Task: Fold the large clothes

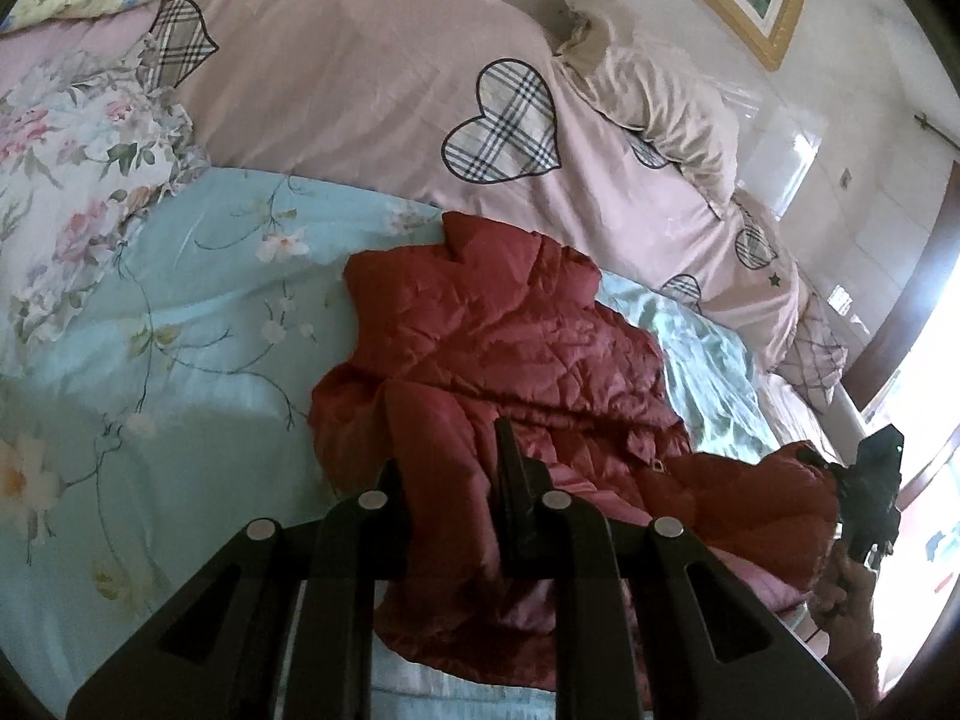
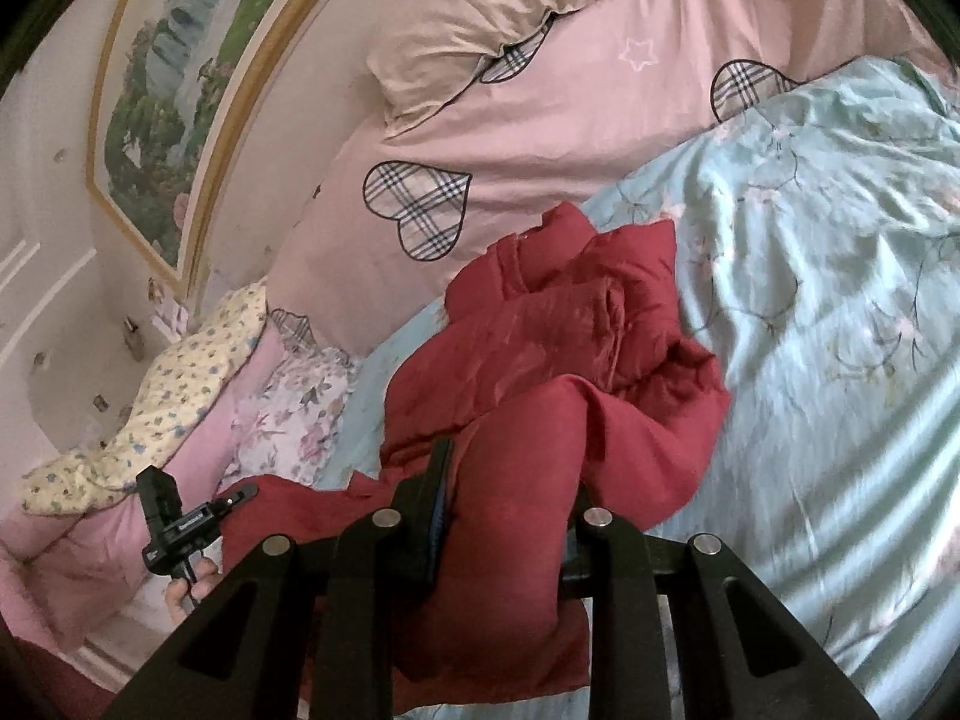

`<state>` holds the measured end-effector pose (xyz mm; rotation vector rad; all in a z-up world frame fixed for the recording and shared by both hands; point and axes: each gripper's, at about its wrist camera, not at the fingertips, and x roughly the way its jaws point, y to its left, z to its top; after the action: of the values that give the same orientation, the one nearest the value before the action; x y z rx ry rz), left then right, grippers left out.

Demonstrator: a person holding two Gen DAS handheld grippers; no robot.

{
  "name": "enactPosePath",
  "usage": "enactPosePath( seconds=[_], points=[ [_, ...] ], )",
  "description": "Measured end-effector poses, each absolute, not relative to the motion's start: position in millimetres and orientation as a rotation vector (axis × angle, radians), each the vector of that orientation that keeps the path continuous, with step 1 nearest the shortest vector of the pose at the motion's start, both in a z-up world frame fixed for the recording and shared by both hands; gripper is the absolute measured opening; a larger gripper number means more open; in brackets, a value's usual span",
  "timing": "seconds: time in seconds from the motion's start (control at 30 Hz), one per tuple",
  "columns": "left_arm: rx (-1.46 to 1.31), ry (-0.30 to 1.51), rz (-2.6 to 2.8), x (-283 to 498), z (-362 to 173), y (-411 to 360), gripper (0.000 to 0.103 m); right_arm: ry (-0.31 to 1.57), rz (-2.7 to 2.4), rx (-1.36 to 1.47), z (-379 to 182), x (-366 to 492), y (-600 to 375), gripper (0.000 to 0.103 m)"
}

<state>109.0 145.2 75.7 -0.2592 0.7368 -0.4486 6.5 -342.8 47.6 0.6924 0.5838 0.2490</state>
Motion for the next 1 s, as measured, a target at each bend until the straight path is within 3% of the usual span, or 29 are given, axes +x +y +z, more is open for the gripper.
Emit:
enactPosePath(
  seconds=[1.0],
  points=[
    [-0.305,0.767,-0.313,282,71,102,0.015,0.58,0.083,0.713,45,171,-383,0.024]
  ],
)
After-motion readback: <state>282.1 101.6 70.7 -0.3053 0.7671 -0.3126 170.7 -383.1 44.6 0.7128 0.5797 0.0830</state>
